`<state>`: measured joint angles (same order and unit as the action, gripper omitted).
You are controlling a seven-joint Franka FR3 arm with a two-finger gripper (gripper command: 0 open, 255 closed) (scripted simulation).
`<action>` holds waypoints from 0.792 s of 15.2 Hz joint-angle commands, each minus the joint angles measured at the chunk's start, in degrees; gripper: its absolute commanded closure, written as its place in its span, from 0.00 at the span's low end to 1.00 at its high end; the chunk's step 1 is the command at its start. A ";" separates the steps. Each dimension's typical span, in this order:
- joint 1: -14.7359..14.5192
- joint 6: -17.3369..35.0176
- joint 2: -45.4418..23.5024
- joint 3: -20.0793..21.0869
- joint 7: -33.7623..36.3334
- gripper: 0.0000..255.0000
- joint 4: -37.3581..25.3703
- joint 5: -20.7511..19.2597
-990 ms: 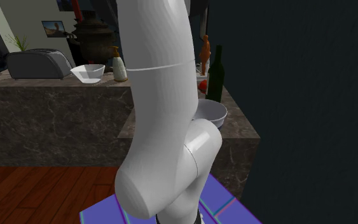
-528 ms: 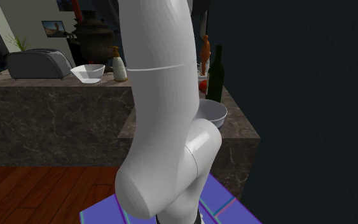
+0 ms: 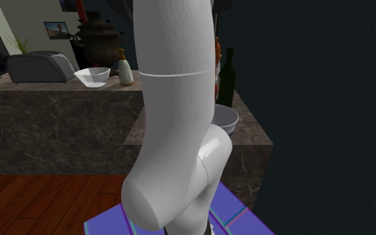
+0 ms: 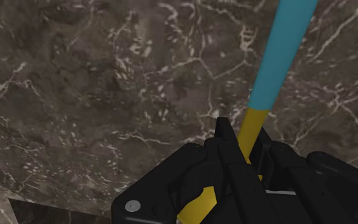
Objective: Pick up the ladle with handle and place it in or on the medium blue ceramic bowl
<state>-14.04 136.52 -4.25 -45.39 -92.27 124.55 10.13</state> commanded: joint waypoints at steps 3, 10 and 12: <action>-0.38 -2.81 2.40 -0.29 2.10 1.00 -1.29 -2.87; -0.64 -7.82 5.58 -0.16 4.79 1.00 -4.24 -6.36; -0.67 -9.29 6.34 -0.05 5.40 1.00 -5.21 -7.13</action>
<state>-14.71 127.84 1.63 -45.47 -87.16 119.62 3.46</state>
